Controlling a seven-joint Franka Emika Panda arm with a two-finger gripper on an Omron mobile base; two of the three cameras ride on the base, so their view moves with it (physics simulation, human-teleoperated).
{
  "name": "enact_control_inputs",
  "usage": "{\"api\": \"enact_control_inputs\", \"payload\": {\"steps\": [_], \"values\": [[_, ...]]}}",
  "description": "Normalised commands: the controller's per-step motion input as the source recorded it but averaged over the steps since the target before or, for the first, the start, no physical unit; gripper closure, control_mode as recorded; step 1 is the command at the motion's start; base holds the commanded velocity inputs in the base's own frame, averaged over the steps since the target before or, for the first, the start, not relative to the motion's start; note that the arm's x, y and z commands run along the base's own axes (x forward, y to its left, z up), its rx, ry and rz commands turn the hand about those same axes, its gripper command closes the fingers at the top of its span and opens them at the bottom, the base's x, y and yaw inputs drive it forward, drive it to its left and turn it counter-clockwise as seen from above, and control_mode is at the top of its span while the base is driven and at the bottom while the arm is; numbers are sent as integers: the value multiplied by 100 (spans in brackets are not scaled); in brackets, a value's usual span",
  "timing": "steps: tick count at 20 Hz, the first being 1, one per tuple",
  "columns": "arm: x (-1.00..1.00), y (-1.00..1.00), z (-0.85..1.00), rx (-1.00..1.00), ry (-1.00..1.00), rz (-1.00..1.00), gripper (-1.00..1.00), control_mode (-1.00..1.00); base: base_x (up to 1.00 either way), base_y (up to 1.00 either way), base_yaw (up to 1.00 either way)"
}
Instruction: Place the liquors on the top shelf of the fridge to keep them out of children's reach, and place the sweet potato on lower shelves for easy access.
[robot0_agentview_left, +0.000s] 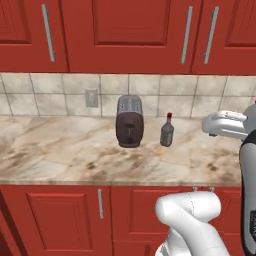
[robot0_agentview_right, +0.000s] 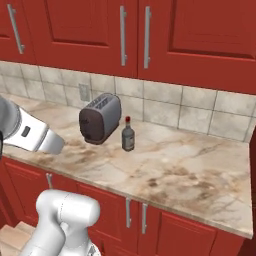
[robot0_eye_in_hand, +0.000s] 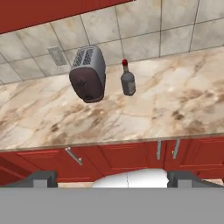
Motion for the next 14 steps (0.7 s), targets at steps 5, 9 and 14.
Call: {"api": "enact_control_inputs", "payload": {"steps": [5,9,14], "values": [[0,0,0,0,0,0,-100,100,67,34,-10],[10,0,-3,-1,0,0,-100,-100,39,7,-3],[37,-10,-23,-1,0,2,-100,-100,0,0,0]]}}
